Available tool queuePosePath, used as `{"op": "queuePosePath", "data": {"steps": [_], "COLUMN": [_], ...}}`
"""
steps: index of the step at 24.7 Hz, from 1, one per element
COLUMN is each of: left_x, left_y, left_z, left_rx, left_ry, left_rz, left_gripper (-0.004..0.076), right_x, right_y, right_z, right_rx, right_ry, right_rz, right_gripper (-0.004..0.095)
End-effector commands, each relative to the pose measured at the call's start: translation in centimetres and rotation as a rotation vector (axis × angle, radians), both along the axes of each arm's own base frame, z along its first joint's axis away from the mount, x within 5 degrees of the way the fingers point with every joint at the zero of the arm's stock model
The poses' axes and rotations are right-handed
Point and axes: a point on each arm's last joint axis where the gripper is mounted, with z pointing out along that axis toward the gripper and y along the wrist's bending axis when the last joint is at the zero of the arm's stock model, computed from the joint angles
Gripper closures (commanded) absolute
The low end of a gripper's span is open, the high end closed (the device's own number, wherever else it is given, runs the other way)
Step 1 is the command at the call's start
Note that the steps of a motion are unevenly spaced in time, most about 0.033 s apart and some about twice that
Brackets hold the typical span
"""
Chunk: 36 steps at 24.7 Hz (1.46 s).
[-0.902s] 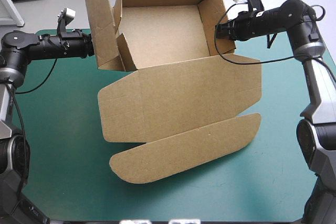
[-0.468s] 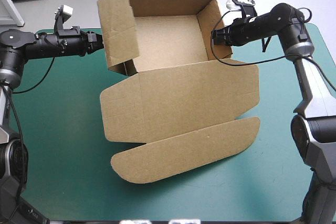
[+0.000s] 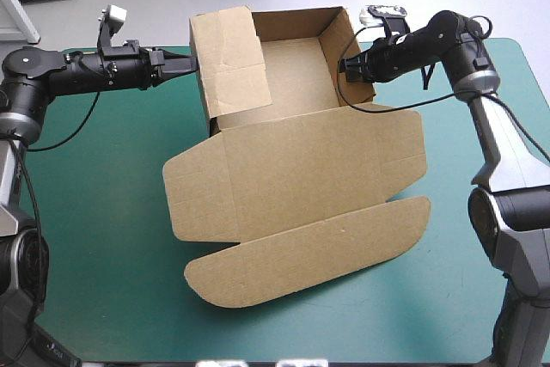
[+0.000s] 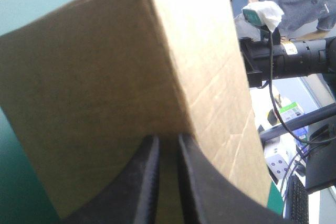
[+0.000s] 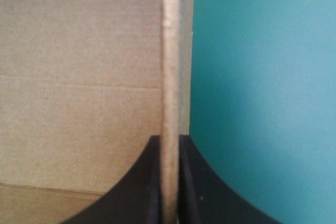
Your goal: Fold the box
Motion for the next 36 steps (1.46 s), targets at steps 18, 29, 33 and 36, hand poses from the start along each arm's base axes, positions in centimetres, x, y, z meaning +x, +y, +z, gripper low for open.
{"op": "queuePosePath", "data": {"steps": [18,29,33,36], "left_x": [-2.0,-1.3,-1.3,-1.2], "left_y": [-3.4,-5.9,-6.4,-6.6], "left_z": [1.9,0.1,-0.3,-0.5], "left_rx": [0.022,0.378,0.455,0.498], "left_ry": [0.070,0.140,0.165,0.175], "left_rz": [-0.043,0.195,0.258,0.319], "left_gripper": [0.0202,0.0206,0.0206,0.0206], "right_x": [-2.2,-2.3,-2.3,-2.3], "right_y": [3.5,4.6,4.6,4.7], "right_z": [3.1,3.2,3.2,3.3], "right_rx": [-0.084,-0.092,-0.086,-0.081], "right_ry": [-0.105,-0.113,-0.116,-0.118], "right_rz": [-0.039,-0.099,-0.103,-0.104], "right_gripper": [0.0907,0.0907,0.0907,0.0907]}}
